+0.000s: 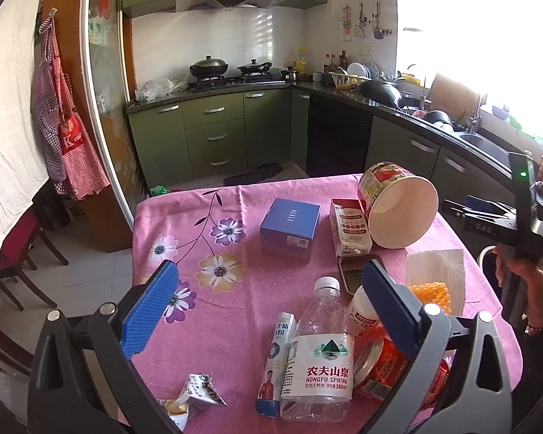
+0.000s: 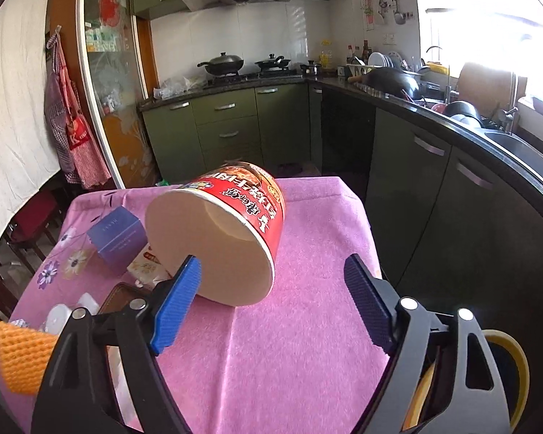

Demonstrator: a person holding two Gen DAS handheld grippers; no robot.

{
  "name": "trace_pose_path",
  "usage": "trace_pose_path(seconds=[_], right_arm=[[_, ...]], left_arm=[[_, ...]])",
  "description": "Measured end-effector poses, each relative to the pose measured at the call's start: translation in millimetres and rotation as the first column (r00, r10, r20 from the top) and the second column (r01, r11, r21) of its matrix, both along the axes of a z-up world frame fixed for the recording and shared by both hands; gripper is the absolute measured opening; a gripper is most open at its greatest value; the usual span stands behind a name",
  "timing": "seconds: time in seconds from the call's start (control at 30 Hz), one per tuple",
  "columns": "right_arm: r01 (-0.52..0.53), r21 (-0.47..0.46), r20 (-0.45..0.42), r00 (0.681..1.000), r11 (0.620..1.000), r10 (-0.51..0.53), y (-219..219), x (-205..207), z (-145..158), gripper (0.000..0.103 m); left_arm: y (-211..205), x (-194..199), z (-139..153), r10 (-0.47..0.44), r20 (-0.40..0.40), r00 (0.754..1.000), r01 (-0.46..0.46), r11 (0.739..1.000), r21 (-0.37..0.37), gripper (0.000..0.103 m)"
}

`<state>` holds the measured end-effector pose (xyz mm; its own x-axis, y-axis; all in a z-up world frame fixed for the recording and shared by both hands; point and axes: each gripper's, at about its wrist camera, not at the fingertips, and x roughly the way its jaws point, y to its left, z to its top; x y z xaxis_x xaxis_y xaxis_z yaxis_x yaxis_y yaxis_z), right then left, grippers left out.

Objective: Collect trash
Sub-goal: 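Grasp the red-printed paper noodle cup with the right gripper and lift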

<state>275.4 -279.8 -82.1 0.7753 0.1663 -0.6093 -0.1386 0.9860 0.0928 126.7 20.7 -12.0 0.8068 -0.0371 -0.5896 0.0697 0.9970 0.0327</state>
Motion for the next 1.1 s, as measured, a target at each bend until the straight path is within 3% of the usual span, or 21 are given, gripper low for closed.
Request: trace_pose_path(seconds=[0.13,0.37,0.43,0.63,0.77,0.97,1.1], right_arm=[[0.024,-0.03,-0.036,0.999,0.999,-0.025,13.2,43.0,-22.3,0.052],[0.061,-0.026,-0.062,0.996,0.998,-0.062,19.5,84.5,-40.9,0.03],[0.077,-0.031,-0.061,0.995,0.997,-0.079,18.6,89.0,-42.4,0.011],[0.08,0.043,-0.103,0.992,0.996,-0.075,4.9,95.2,-39.4,0.006],[0.098,0.092,-0.126,0.988,0.991,-0.086,-20.1,95.1,-21.0,0.006],[0.179,0.11,-0.175,0.972,0.978,-0.158,-90.8,61.2,18.8,0.006],[0.276,0.082,-0.271,0.931,0.958,-0.245,-156.9,18.5,36.4,0.006]], left_arm=[[-0.1,9.8,-3.0,-0.009,-0.004,1.0,0.009,1.0,-0.001,0.097],[3.8,32.0,-8.7,-0.017,-0.011,1.0,0.017,1.0,-0.008,0.097],[4.4,38.0,-10.8,-0.024,-0.014,1.0,0.024,1.0,-0.011,0.097],[5.2,48.2,-13.5,-0.045,-0.017,0.999,0.044,0.999,-0.026,0.097],[6.6,50.0,-13.7,-0.057,-0.016,0.998,0.056,0.998,-0.027,0.097],[6.1,53.5,-10.1,-0.086,0.005,0.996,0.086,0.996,-0.034,0.097],[3.3,55.6,-11.4,-0.116,0.014,0.993,0.117,0.992,-0.042,0.097]])
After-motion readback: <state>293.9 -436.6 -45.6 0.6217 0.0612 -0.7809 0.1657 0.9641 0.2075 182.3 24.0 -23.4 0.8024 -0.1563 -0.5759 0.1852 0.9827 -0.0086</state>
